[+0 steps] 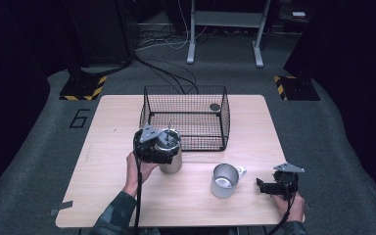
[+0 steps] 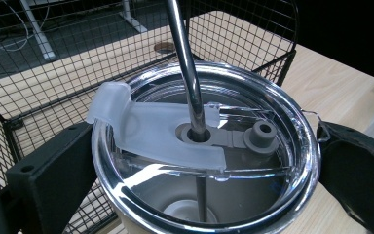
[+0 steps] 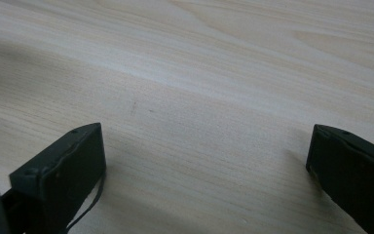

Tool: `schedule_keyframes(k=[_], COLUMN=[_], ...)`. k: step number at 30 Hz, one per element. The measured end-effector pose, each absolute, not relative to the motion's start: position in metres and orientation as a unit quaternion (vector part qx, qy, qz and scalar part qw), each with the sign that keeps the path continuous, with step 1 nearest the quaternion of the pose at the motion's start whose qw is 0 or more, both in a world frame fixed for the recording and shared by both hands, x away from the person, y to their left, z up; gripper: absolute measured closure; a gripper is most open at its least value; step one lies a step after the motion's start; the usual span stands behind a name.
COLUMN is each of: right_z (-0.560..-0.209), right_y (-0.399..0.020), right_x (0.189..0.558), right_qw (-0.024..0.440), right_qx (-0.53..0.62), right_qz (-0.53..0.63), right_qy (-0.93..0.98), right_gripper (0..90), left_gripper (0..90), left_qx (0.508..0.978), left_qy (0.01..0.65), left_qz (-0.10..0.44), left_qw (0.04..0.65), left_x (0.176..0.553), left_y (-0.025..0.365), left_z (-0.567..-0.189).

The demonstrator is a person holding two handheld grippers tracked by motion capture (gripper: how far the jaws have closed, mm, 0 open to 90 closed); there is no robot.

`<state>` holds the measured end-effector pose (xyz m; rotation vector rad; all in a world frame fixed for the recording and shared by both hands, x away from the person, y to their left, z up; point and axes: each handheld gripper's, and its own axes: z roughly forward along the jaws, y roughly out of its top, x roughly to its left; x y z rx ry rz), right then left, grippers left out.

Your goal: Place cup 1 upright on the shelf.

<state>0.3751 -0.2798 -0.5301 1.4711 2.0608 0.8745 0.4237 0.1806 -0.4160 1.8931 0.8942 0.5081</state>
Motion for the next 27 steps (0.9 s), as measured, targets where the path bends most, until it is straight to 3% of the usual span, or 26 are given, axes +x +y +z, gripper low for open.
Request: schedule_keyframes(k=[27], right_z=[-0.530], right_y=[-0.280], right_x=[0.375], right_qw=[0.230], right_qx=[0.534], right_qz=[0.318], right_qy=[0.749], right_gripper=[0.5], left_gripper=[2.7], left_qx=[0.761], left_qy=[0.378], left_qz=[0.224], left_qw=[0.476], left_x=[0.423], left_y=[0.176], left_z=[-0.431])
